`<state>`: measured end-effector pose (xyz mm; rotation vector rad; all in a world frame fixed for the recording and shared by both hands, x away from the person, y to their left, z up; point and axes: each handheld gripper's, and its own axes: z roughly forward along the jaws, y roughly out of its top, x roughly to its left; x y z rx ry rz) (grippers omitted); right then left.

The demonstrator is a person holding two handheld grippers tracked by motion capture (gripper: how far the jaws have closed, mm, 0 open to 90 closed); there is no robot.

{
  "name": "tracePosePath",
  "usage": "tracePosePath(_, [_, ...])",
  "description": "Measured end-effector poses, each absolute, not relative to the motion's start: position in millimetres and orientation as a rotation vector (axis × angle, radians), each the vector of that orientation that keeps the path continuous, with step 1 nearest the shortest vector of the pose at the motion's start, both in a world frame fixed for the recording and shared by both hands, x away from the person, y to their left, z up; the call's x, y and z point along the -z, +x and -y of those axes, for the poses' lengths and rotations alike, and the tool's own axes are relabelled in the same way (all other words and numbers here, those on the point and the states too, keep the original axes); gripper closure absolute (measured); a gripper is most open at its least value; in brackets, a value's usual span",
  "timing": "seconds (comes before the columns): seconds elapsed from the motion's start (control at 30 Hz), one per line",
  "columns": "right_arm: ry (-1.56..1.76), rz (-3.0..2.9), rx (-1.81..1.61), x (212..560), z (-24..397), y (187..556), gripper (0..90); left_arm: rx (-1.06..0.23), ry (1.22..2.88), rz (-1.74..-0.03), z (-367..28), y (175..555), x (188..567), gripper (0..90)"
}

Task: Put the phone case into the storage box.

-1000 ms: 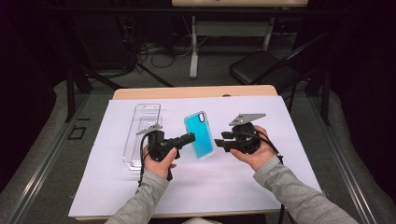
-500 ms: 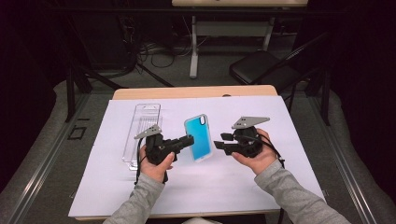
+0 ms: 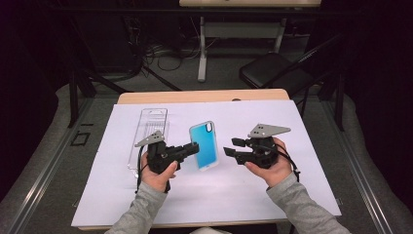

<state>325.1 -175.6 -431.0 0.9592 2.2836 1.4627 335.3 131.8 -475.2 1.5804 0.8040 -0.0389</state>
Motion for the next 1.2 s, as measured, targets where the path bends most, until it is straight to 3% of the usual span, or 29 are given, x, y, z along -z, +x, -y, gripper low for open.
tracePosePath(1.2, [0.951, -2.328, -1.7, 454.6, 173.9, 334.6, 58.3, 0.116, 1.621, -0.713, -130.0, 330.6, 473.9, 81.3])
